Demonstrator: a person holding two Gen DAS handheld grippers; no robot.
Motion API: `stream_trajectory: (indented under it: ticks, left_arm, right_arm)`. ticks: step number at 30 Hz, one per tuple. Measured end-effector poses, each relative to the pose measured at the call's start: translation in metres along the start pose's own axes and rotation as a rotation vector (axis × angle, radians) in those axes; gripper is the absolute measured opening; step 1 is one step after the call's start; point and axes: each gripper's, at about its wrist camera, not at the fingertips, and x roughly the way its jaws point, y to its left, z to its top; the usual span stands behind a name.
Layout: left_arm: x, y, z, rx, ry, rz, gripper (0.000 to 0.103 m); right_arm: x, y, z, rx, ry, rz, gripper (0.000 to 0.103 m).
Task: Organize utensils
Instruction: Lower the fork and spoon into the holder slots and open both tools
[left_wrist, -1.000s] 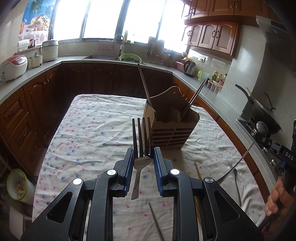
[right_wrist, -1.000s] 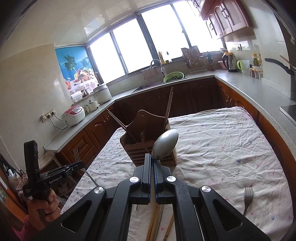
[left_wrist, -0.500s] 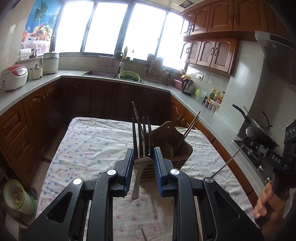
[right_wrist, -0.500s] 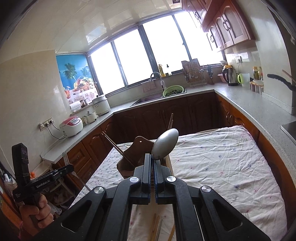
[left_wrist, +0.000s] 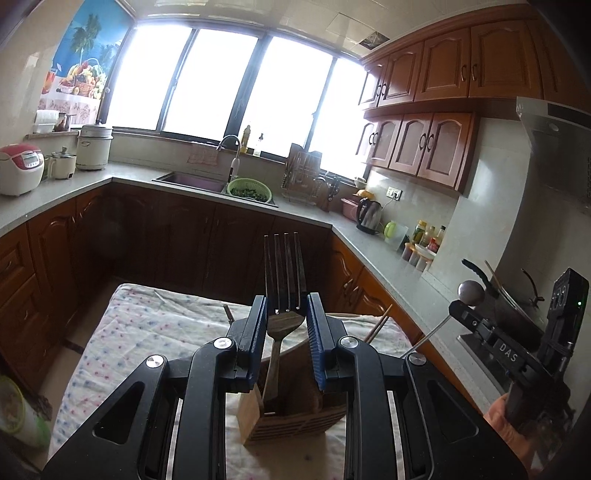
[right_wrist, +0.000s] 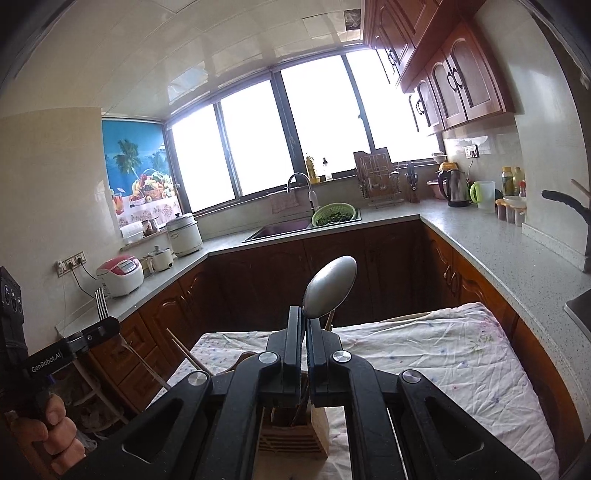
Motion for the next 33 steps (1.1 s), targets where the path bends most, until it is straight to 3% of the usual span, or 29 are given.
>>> stream_trajectory:
  ticks: [12,21,33]
  left_arm:
    - [0.067,0.021,-0.056,-0.07,0.1,0.039,0.02]
    - [0.085,0.015,-0.082,-0.023,0.183,0.036,0.02]
    - [0.087,0.01,-0.083,-0.002,0.203,0.038,0.02]
  right_arm:
    - [0.072,-0.002,-0.054,-0.025,0.133,-0.019,0.002]
    - [0.098,0.004,-0.077,-0.049,0.246,0.021,0.002]
    - [0.102,0.003,-0.078,-0.026,0.271,0.034,0.007]
